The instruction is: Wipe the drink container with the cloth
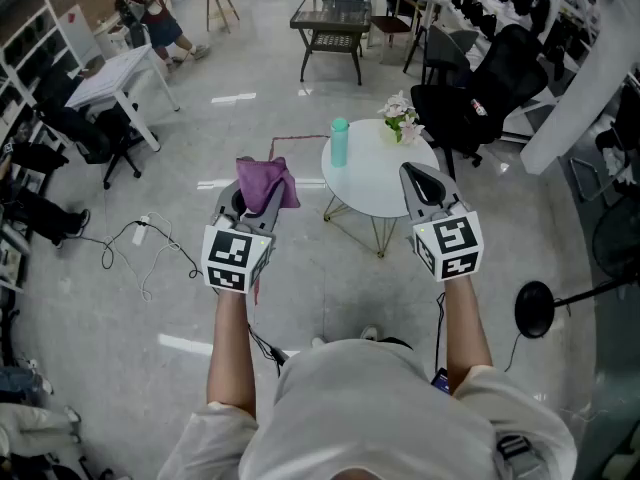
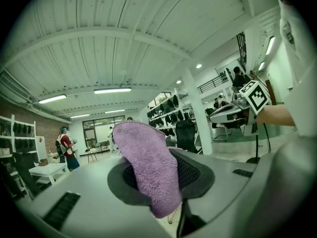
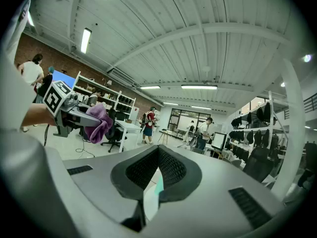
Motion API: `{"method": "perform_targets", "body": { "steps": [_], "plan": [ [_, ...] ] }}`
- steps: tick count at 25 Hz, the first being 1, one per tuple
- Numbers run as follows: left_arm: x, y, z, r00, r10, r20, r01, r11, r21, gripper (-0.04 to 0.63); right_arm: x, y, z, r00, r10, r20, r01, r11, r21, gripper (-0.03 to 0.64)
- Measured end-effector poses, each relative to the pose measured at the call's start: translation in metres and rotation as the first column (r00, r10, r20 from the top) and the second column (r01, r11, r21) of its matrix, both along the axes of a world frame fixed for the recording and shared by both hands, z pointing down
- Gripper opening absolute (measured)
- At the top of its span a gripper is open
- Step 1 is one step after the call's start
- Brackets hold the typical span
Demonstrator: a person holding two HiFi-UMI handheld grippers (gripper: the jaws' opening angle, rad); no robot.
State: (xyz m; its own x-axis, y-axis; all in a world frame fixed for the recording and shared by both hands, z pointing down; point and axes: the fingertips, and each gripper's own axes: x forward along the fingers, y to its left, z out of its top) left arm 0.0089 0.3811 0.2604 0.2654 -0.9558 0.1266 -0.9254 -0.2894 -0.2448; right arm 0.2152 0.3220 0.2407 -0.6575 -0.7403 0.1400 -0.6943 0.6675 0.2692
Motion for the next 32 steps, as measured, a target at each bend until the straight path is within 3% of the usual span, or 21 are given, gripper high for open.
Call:
{"method": "perform_targets", "body": {
  "steps": [9, 17, 22, 32],
  "plan": [
    [-0.034, -0.003, 0.022, 0.999, 0.032, -0.039, -0.033, 0.999, -0.024, 0.115, -0.028, 0.001, 0.016, 0.998, 0.046, 0.032, -0.045, 0.998, -0.049, 0.014],
    [-0.041, -0.042, 0.039, 0.998, 0.056, -0.025, -0.057, 0.997, -0.052, 0.115, -0.044, -0.042, 0.030, 0.999, 0.039, 0.032, -0.036, 0.996, -0.087, 0.014],
    [-0.045, -0.101, 0.047, 0.999, 0.046, -0.005, -0.046, 0.996, -0.078, 0.117, -0.050, -0.103, 0.036, 0.998, 0.006, 0.069, 0.000, 0.996, -0.087, 0.014],
    [-0.026, -0.275, 0.039, 0.999, 0.027, -0.019, -0.029, 0.996, -0.082, 0.117, -0.049, -0.271, 0.040, 0.996, -0.070, 0.056, 0.075, 0.992, -0.103, 0.014]
  ]
}}
